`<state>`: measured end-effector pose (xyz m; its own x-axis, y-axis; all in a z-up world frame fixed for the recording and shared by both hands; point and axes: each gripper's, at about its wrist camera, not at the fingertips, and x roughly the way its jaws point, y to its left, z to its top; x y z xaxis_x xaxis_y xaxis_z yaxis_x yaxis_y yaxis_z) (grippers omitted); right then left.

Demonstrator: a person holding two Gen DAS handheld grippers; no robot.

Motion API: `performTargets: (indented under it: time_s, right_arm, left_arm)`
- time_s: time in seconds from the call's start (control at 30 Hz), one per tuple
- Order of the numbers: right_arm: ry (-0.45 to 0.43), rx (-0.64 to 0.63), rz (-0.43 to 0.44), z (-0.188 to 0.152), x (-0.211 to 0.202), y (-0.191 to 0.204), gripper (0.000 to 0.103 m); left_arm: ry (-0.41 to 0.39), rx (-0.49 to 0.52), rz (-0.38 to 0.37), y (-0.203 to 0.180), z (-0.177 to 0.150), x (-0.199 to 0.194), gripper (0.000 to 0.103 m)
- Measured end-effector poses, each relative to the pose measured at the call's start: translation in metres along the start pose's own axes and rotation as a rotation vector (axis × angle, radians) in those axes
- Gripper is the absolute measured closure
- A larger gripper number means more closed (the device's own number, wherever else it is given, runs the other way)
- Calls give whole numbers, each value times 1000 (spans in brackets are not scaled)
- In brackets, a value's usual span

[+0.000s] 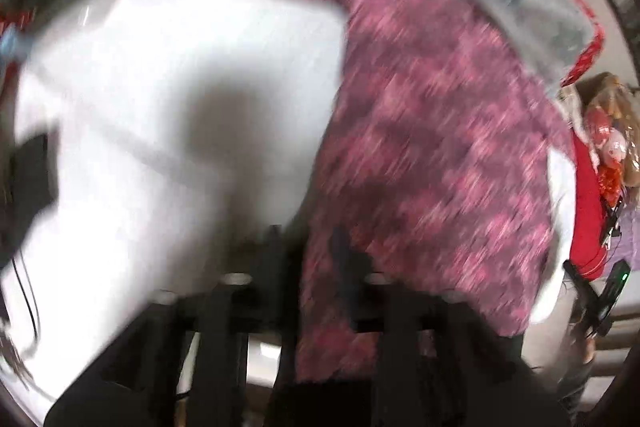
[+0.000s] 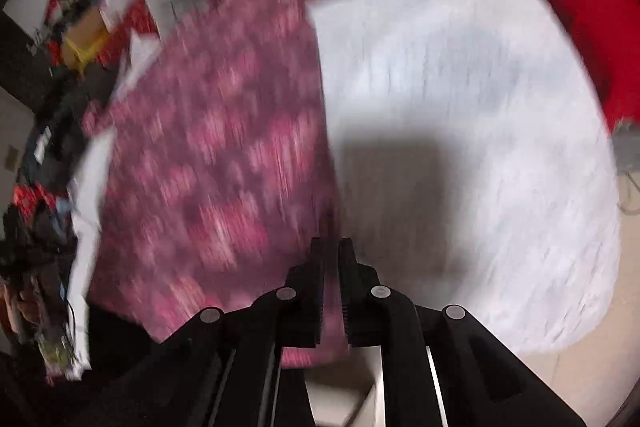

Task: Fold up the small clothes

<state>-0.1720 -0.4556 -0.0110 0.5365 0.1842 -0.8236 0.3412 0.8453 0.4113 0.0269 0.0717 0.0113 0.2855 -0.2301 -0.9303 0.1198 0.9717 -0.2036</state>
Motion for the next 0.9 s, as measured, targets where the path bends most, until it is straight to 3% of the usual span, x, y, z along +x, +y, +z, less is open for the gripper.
performTargets:
  time_s: [0.03,0.13,0.33,0.47,0.57,0.7,0.8,0.83,0.9]
  right_arm:
    - [-35,18,-4,14,-6,-5,86]
    - [-152,129,-24,63,-17,-39,62]
    - [-317,510,-99,154,-1,-161,57]
    - [-376,768,-51,188,35,-233,50]
    - [-383,867,-27,204,62,-259,49]
    - [-396,907,-32,226,90,-280,45]
    - [-437,951,21,232,102,-291,45]
    - [-462,964,37,232,103,-294,49]
    - [-523,967,62,230,93,-296,82]
  left_arm:
    - [-36,13,5,-9,9,0,43]
    - [-95,81,-6,-50,40,16,39]
    - [-55,183,6,-127,86,73,39]
    - [-30,190,-13,-160,108,103,39]
    - [-18,205,-12,-177,125,119,39]
    - [-20,230,1,-191,142,134,39]
    - [-27,229,11,-194,153,140,39]
    - [-32,225,13,-193,157,140,39]
    - [-48,206,17,-188,165,139,39]
